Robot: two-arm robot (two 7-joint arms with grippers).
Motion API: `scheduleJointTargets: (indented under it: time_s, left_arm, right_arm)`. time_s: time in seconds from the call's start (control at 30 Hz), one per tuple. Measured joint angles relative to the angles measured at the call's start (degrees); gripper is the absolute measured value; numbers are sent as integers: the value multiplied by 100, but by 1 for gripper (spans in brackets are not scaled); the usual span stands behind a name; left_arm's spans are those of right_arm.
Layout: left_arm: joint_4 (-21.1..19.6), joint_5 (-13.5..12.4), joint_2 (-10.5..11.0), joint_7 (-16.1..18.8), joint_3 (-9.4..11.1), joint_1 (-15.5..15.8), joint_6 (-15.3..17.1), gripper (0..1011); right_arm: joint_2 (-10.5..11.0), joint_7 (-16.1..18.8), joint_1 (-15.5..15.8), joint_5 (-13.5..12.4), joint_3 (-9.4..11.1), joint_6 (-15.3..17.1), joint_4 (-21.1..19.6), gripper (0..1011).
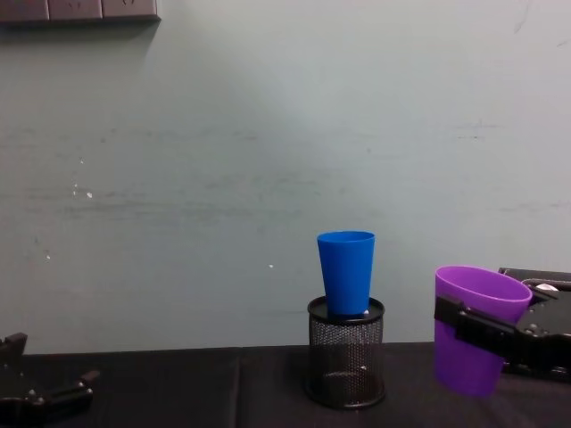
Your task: Pick up one cup with a gripper and tap it against the other cup.
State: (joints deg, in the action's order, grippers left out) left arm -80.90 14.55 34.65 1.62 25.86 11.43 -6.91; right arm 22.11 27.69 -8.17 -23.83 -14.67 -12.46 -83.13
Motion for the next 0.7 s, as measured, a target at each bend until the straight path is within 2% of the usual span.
scheduleJointTargets:
  time_s: [0.7]
  left_arm:
    - [0,0,0,0,0,0,0,1011]
  right_arm:
    - [0,0,0,0,0,0,0,734]
